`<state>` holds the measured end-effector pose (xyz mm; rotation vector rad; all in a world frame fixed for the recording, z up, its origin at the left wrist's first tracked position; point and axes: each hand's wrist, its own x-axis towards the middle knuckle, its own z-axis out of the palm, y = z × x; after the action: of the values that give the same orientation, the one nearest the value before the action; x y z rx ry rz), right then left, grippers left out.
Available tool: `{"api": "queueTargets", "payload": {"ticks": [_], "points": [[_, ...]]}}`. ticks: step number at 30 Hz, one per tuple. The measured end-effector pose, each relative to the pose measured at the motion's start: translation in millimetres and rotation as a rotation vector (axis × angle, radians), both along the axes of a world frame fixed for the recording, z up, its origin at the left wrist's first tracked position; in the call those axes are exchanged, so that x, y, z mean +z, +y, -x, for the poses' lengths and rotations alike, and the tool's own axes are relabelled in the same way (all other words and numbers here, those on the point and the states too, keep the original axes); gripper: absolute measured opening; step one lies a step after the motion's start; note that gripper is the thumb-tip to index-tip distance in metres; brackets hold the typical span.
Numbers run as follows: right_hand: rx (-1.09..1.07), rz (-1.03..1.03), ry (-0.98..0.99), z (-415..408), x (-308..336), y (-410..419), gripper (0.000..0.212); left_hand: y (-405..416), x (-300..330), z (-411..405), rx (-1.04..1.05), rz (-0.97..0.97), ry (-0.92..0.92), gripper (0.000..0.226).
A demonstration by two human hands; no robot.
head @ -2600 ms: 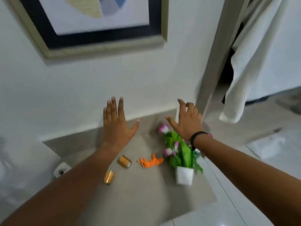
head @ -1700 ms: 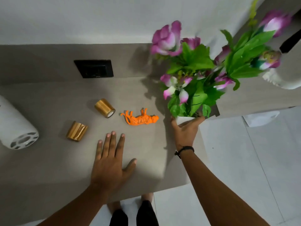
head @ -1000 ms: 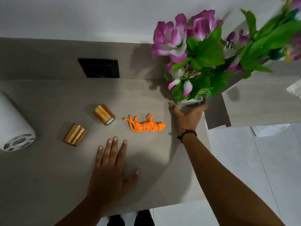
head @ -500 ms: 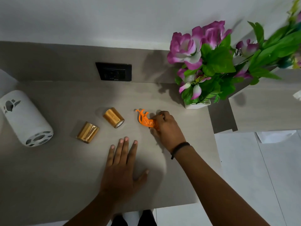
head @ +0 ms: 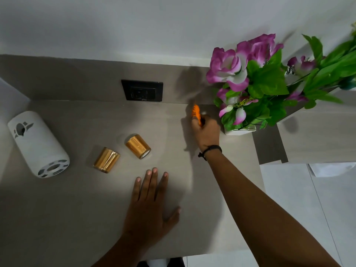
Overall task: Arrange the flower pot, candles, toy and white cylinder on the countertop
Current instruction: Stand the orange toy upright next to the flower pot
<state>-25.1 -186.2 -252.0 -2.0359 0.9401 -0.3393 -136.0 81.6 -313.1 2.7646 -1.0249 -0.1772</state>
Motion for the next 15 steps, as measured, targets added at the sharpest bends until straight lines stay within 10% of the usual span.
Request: {"api": "queueTargets", "payload": {"ticks": [9, 15], "points": [[0.075, 0.113, 0.018, 9, 0, -10, 0.035, 0, -7, 2, 0.003, 0.042, -0.023, 0.104], [-0.15, 0.217, 0.056, 79, 10, 48, 0.09, 5, 1, 5, 0.065, 0.192, 0.014, 0.107]]}}
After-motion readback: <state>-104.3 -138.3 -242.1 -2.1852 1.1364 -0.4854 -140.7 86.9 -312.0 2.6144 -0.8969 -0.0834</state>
